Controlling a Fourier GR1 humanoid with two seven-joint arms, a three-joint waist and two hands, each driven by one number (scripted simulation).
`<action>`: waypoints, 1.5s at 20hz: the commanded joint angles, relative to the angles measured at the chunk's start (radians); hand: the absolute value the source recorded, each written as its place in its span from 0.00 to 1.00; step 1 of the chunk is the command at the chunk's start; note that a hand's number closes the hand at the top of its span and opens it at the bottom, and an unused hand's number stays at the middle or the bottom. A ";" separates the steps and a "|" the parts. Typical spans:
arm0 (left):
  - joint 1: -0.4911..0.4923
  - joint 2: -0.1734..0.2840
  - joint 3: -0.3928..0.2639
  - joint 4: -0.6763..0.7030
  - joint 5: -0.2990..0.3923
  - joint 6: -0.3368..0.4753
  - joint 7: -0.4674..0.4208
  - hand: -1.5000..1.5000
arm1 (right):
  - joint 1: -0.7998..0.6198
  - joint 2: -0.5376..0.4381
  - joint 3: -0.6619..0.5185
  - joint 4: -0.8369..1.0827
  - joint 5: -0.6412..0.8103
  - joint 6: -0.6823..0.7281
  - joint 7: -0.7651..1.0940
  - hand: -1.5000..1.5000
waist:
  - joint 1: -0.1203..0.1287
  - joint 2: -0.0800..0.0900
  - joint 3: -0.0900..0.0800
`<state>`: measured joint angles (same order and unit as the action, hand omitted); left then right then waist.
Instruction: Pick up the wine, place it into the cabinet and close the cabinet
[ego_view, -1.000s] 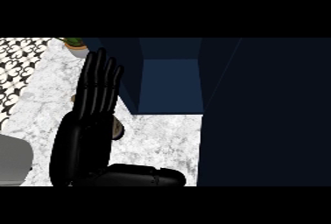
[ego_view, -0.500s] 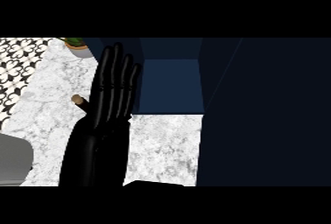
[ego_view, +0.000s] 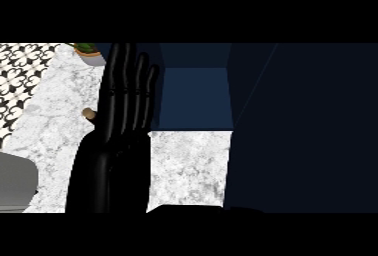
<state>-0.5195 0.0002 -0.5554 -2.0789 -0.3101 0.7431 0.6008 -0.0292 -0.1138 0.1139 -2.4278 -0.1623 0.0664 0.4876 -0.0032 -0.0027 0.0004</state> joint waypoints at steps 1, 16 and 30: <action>-0.001 0.000 0.016 -0.006 -0.054 0.038 0.069 0.00 | 0.116 -0.019 -0.020 -0.170 -0.061 0.026 0.036 0.00 | -0.006 -0.002 0.000; 0.360 0.064 0.095 -0.101 0.034 -0.030 -0.161 0.00 | -0.043 0.023 0.016 -0.140 0.012 -0.048 0.124 0.00 | 0.002 0.001 -0.002; 0.561 0.092 0.362 0.012 0.304 -0.187 -0.459 0.00 | -0.021 0.008 -0.030 -0.135 -0.047 0.002 0.120 0.00 | 0.002 0.002 -0.001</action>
<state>-0.0519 0.1008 -0.2072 -2.0914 -0.0552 0.5990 0.2555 -0.0803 -0.0986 0.0983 -2.4588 -0.1379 0.0600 0.5607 -0.0021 -0.0005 -0.0006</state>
